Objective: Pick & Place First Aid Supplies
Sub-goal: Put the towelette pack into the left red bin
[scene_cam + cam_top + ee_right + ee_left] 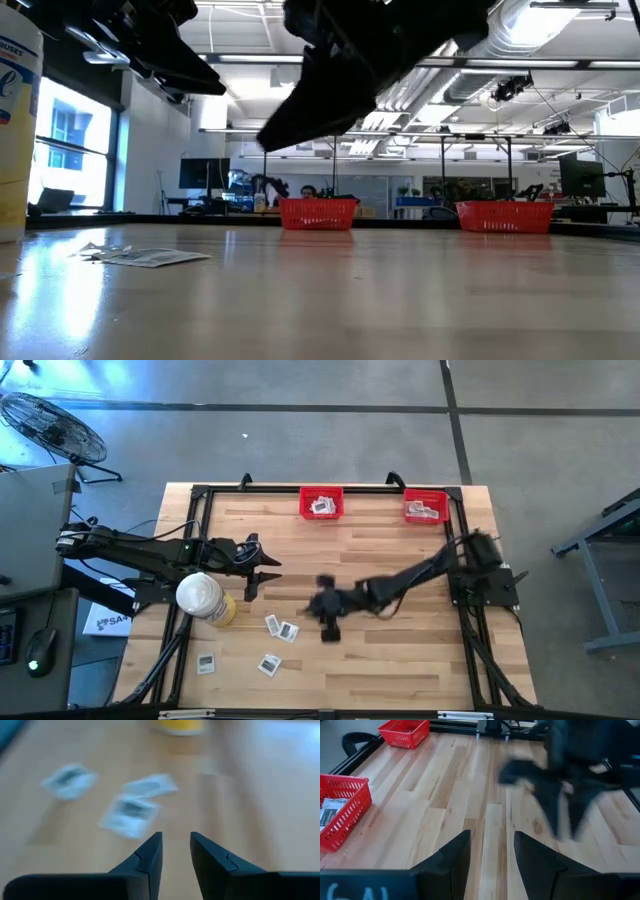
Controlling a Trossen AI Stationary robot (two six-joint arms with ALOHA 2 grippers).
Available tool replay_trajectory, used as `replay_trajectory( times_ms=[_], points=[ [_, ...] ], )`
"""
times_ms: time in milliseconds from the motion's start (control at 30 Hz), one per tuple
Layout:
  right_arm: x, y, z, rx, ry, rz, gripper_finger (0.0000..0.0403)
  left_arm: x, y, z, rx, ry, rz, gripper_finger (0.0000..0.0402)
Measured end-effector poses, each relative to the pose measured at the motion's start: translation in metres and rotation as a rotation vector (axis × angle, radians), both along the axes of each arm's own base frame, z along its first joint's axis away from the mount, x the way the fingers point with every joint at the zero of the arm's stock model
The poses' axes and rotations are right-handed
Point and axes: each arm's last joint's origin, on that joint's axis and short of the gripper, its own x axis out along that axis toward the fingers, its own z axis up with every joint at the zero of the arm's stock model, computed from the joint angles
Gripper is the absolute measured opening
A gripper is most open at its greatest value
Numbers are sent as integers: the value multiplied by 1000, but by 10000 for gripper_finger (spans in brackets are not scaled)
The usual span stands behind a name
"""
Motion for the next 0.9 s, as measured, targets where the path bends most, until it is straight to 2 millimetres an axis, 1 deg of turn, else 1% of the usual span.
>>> replay_trajectory(
  times_ms=[67,133,233,333,500,600,667,767,900],
  points=[
    [5,17,-14,14,-39,92,103,0,0,0,0,0,0,149],
    [10,28,-28,38,-74,141,113,0,0,0,0,0,0,149],
    [16,33,-50,64,-94,160,131,0,0,0,0,0,0,149],
    [24,37,-64,50,-80,174,144,0,0,0,0,0,0,149],
    [40,48,-70,32,-83,211,145,0,0,0,0,0,0,149],
    [45,49,-75,4,-42,213,143,0,0,0,0,0,0,149],
    [45,48,-77,-18,-22,208,143,0,0,0,0,0,0,149],
    [45,47,-77,-45,-40,187,142,0,0,0,0,1,0,149],
    [45,47,-76,-27,-50,212,140,0,0,0,0,0,0,149]
  ],
)
